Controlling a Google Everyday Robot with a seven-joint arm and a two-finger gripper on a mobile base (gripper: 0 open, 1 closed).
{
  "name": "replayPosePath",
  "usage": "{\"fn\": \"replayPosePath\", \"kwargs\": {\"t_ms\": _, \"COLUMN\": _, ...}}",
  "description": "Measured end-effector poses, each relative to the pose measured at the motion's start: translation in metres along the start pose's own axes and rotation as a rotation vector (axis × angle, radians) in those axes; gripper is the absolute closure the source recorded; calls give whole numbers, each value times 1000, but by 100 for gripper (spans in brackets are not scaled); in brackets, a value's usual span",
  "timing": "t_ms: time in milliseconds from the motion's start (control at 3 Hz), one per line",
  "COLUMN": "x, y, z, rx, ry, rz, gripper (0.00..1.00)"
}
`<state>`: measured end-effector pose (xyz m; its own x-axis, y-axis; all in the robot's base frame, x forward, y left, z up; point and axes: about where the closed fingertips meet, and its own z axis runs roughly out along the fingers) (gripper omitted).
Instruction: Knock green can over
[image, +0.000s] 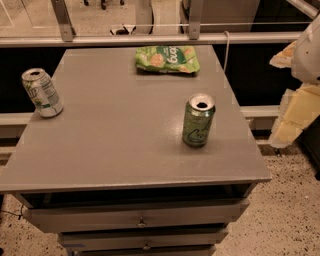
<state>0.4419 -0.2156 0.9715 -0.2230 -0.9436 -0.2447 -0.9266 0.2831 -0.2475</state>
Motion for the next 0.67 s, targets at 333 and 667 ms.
{"fn": "replayPosePath", "kwargs": {"t_ms": 333, "x": -2, "y": -7, "z": 24, "rx": -20, "ry": -89, "rz": 26, "gripper": 0}}
{"fn": "replayPosePath", "kwargs": {"t_ms": 667, "x": -16, "y": -14, "z": 52, "rx": -47, "ry": -211, "rz": 46, "gripper": 0}}
